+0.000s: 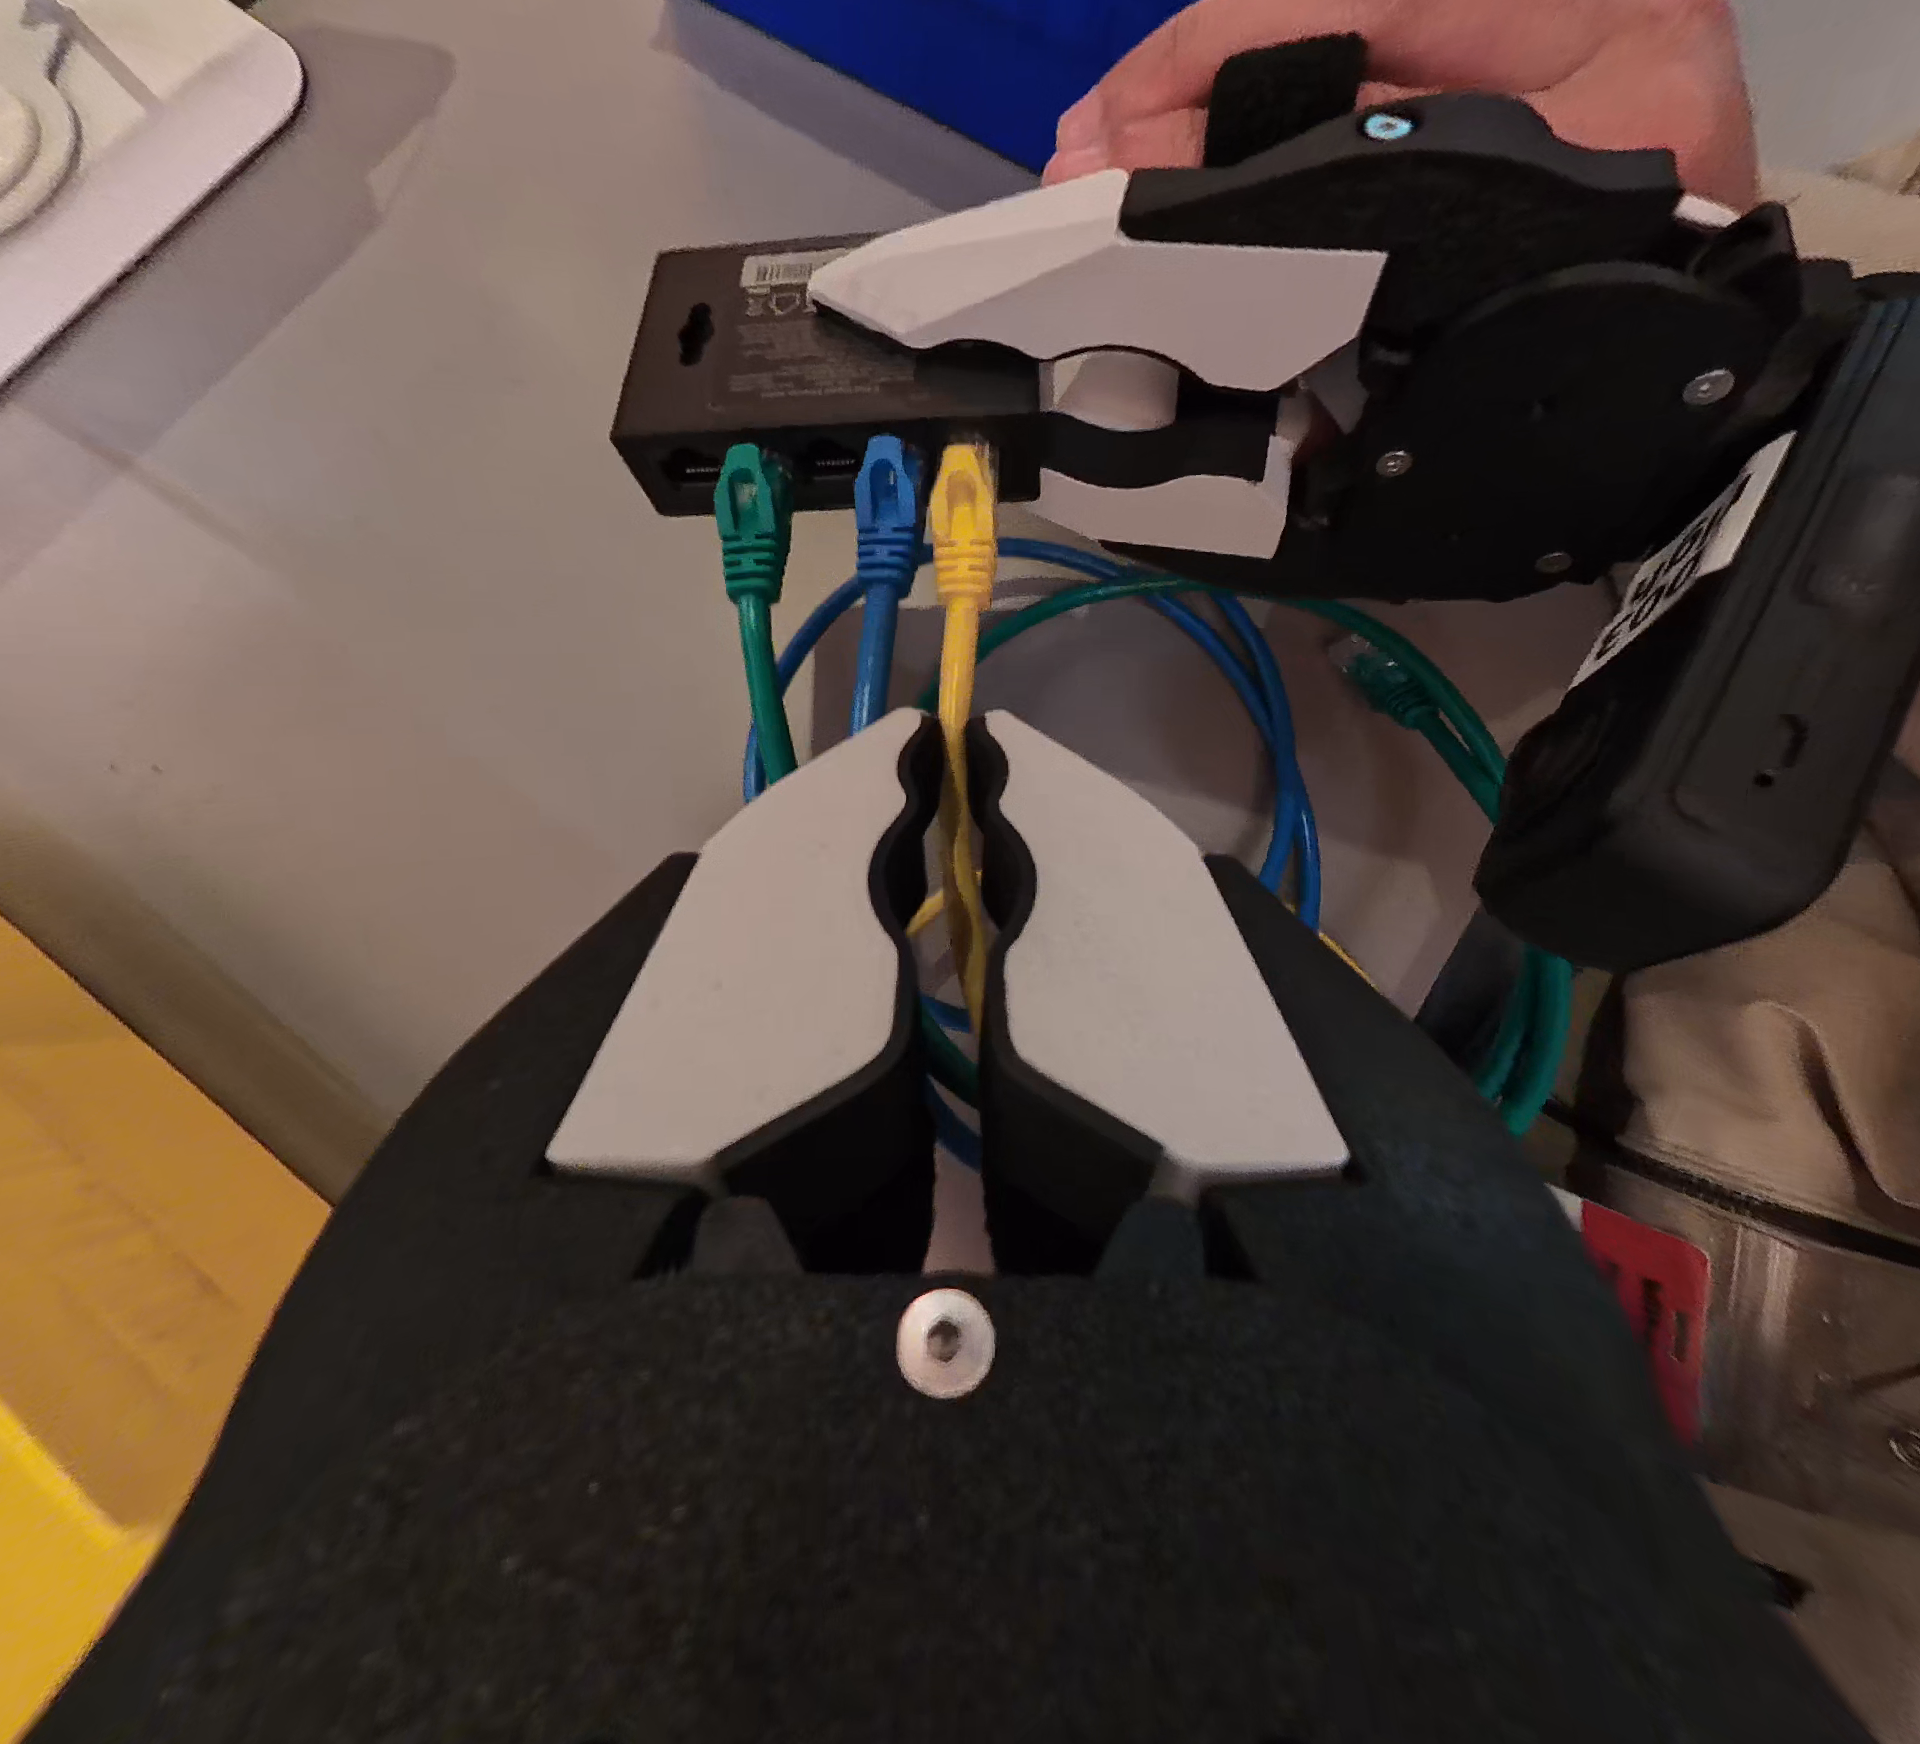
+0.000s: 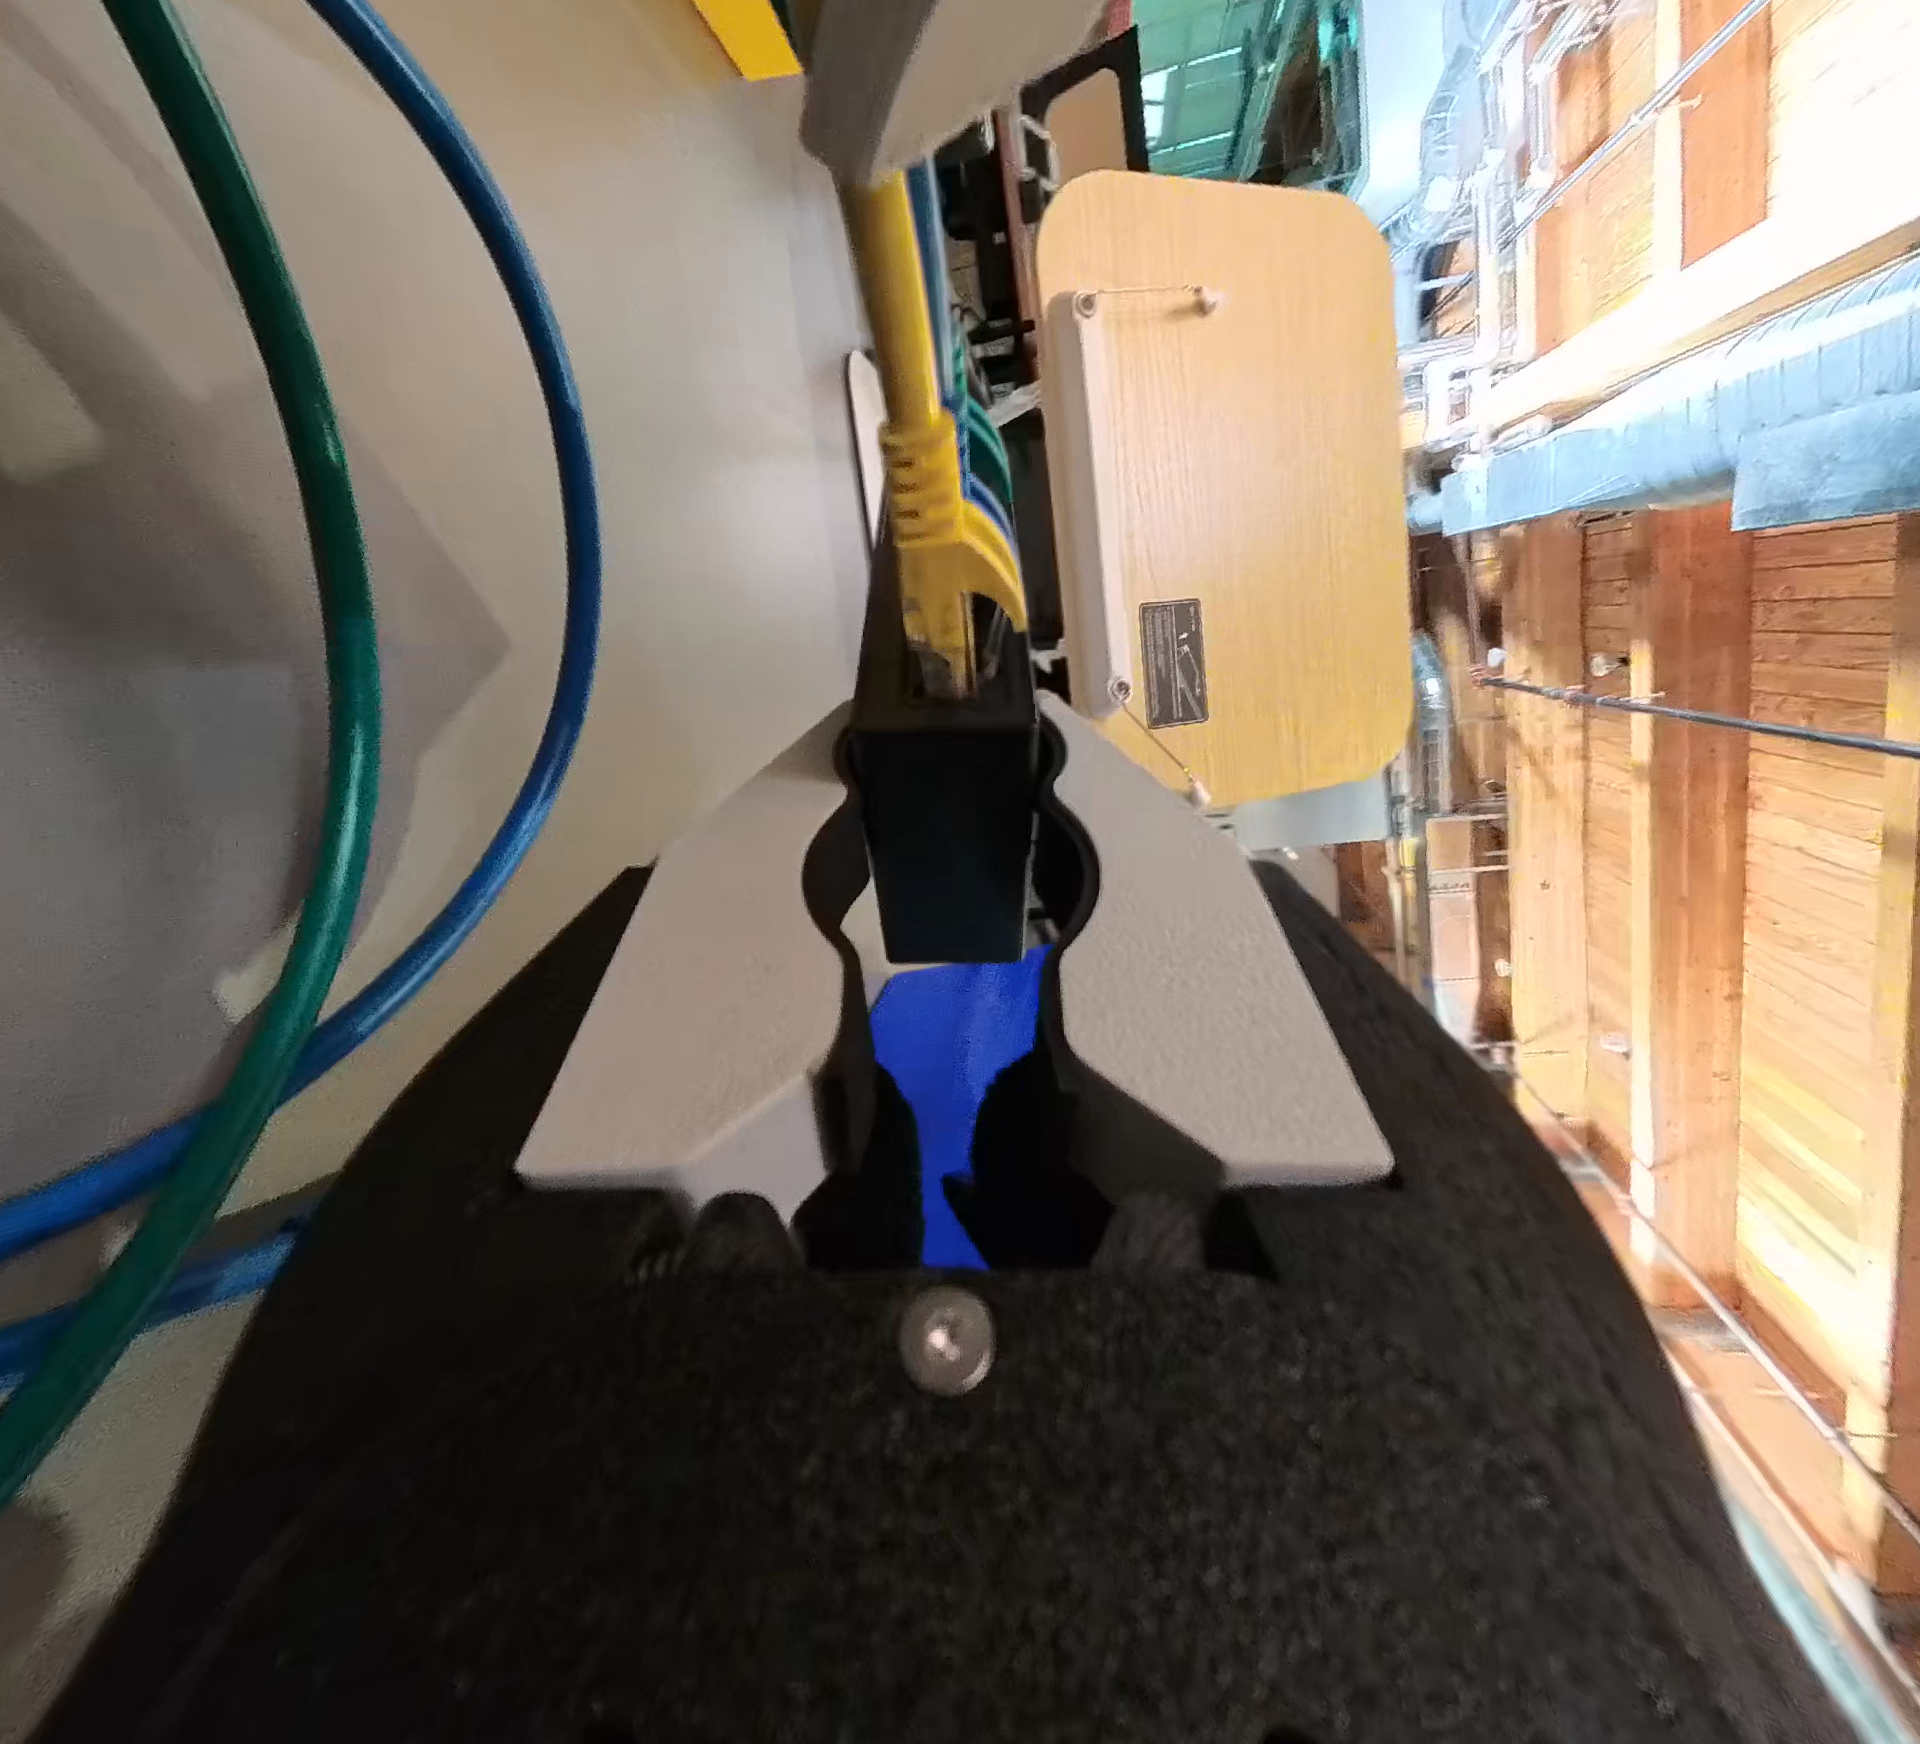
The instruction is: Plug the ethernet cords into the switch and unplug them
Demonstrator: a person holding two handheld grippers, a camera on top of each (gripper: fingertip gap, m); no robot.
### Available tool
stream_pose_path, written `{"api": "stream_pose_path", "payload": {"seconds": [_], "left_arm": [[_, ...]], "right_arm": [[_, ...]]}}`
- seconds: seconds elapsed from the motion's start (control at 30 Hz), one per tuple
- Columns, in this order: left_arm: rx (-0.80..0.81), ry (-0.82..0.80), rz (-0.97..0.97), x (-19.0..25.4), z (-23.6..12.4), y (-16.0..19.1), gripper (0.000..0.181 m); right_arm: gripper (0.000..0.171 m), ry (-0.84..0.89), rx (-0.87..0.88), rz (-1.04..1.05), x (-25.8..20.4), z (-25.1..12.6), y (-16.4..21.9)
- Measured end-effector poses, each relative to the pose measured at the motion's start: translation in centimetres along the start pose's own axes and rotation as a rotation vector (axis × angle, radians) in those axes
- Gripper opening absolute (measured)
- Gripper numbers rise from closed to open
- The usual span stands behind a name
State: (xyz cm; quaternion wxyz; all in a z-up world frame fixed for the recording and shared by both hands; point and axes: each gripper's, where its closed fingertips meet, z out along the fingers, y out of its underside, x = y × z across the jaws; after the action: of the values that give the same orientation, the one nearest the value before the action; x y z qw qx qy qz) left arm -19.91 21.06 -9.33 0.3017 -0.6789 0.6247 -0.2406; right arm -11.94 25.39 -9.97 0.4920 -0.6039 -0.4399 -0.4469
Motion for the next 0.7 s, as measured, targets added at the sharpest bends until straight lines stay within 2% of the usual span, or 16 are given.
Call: {"api": "stream_pose_path", "payload": {"seconds": [0.27, 0.47, 0.6, 0.7], "left_arm": [[0.072, -0.071, 0.101, 0.3, -0.6, -1.6, 0.004], [0.06, -0.108, 0.076, -0.8, 0.0, -1.0, 0.005], [0.082, -0.081, 0.035, -1.7, 0.1, -0.7, 0.005], [0.11, -0.037, 0.004, -1.8, -0.2, -0.8, 0.005]], "right_arm": [[0.025, -0.015, -0.068, 0.015, 0.0, -0.4, 0.3], [0.025, -0.005, -0.106, 0.0, -0.1, -0.4, 0.3], [0.026, -0.054, -0.07, 0.067, -0.7, 0.0, 0.2], [0.026, 0.052, -0.011, 0.019, 0.4, -0.4, -0.1]]}}
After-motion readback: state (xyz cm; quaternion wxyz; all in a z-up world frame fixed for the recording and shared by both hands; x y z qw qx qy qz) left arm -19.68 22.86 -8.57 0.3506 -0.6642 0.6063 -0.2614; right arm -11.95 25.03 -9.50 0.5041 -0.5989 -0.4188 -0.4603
